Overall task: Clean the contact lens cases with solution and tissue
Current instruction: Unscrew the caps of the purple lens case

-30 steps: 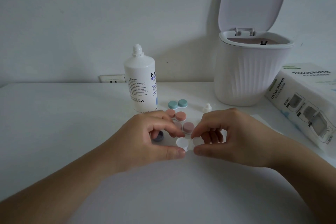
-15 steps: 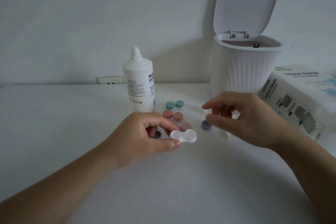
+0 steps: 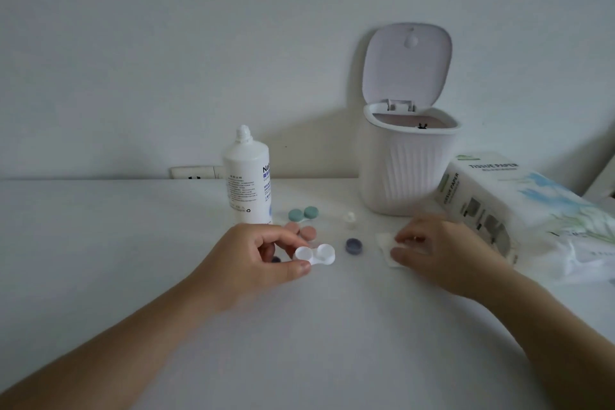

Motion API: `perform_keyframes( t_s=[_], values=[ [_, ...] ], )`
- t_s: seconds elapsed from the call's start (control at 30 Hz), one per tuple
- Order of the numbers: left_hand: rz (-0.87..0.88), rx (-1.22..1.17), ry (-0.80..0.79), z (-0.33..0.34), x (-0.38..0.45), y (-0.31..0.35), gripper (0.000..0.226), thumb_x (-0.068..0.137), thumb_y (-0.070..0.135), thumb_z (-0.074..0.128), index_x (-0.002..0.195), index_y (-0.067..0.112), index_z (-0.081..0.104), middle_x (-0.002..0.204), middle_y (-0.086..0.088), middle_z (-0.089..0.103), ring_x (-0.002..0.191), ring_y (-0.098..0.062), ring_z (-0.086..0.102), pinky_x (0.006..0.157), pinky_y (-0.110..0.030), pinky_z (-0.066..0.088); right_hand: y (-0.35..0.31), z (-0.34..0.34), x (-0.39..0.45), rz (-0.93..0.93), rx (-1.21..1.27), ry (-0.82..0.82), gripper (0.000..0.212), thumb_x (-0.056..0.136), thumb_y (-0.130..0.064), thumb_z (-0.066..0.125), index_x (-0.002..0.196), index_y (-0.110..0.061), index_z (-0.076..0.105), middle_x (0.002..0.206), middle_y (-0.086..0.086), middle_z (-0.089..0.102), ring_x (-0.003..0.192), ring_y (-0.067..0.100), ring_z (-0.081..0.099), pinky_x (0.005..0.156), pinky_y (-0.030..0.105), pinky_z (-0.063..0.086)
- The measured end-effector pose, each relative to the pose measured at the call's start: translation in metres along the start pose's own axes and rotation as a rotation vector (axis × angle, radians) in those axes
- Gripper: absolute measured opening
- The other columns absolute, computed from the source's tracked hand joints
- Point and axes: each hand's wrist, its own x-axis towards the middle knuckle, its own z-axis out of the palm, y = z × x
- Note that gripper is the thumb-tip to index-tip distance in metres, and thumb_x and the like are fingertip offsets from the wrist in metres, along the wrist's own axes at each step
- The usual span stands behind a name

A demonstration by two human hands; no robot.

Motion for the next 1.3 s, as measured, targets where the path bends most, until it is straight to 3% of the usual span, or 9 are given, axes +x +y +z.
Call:
perform_keyframes(
  t_s=[0.07,0.1,0.2,0.3,0.4,0.5,0.63,0.97,1.3],
  values=[
    [-0.022,-0.021,0.009,0.001,0.002,0.005,0.013,0.078,0.023,0.084,0.087,0.028,0.077,0.104,0.022,0.076,0.082,0.014,0.064,0.06,-0.01,0.036,-0.001,0.002,-0.001,-0.026,-0.034,-0.003,0.026,0.088,-0.052,0.064,0.104,-0.033,0.072,0.1,-0.021,0.061,0.097,0.008,0.056,0.088,0.028,0.047],
    [-0.029,-0.015,0.02,0.002,0.003,0.008,0.015,0.074,0.033,0.082,0.088,0.031,0.077,0.109,0.018,0.076,0.071,0.01,0.059,0.06,-0.012,0.036,-0.001,0.002,-0.001,-0.033,-0.038,-0.02,0.024,0.091,-0.048,0.062,0.106,-0.032,0.072,0.104,-0.02,0.063,0.101,0.01,0.058,0.092,0.03,0.049],
    [-0.036,0.054,0.048,0.005,0.008,0.017,0.025,0.069,0.049,0.079,0.092,0.037,0.078,0.089,0.02,0.075,0.052,-0.003,0.035,0.058,-0.015,0.036,0.004,0.003,-0.005,-0.069,-0.046,-0.027,0.019,0.093,-0.023,0.06,0.106,-0.022,0.074,0.113,-0.009,0.071,0.108,0.018,0.064,0.096,0.032,0.049],
    [-0.053,0.041,0.056,0.008,0.016,0.032,0.01,0.079,0.033,0.085,0.087,0.033,0.079,0.058,0.018,0.059,0.05,-0.003,0.038,0.05,-0.01,0.031,0.011,0.007,-0.008,-0.055,-0.039,0.007,0.025,0.092,-0.009,0.056,0.104,-0.019,0.075,0.114,-0.004,0.073,0.116,0.019,0.062,0.103,0.025,0.035],
    [-0.13,-0.111,0.031,0.009,0.027,0.051,0.007,0.084,0.028,0.081,0.089,0.029,0.076,0.071,-0.006,0.074,0.061,-0.015,0.067,0.046,-0.016,0.034,0.013,0.012,-0.01,-0.047,0.03,0.031,0.028,0.096,-0.013,0.056,0.112,-0.026,0.075,0.125,-0.011,0.07,0.129,0.013,0.056,0.116,0.026,0.022],
    [-0.193,-0.147,0.108,0.012,0.046,0.07,0.012,0.079,0.034,0.082,0.089,0.031,0.077,0.079,-0.004,0.074,0.065,-0.023,0.072,0.049,-0.029,0.045,0.015,0.014,-0.012,0.006,0.122,0.036,0.025,0.095,-0.024,0.058,0.112,-0.032,0.074,0.129,-0.017,0.067,0.125,0.016,0.058,0.108,0.029,0.039],
    [-0.133,-0.112,0.237,0.012,0.079,0.089,0.009,0.078,0.029,0.086,0.084,0.029,0.079,0.083,0.004,0.079,0.075,-0.011,0.072,0.068,-0.027,0.055,0.016,0.015,-0.013,0.04,0.197,0.011,0.03,0.094,-0.026,0.06,0.12,-0.034,0.072,0.139,-0.021,0.058,0.131,0.005,0.053,0.111,0.019,0.033],
    [-0.163,-0.16,0.29,0.006,0.158,0.117,0.022,0.079,0.013,0.084,0.1,0.014,0.078,0.065,0.006,0.068,0.057,-0.007,0.055,0.056,-0.019,0.046,0.013,0.013,-0.013,0.016,0.206,0.031,0.03,0.096,-0.026,0.057,0.121,-0.034,0.071,0.142,-0.021,0.056,0.132,0.002,0.05,0.097,0.004,0.026],
    [-0.039,0.175,0.258,0.0,0.212,0.125,0.021,0.077,0.013,0.083,0.09,0.027,0.074,0.072,0.009,0.071,0.055,-0.001,0.059,0.055,-0.012,0.046,0.016,0.015,-0.012,0.059,0.209,0.054,0.033,0.091,-0.04,0.059,0.114,-0.019,0.068,0.128,-0.012,0.066,0.119,0.01,0.058,0.098,0.025,0.045]
  ],
)
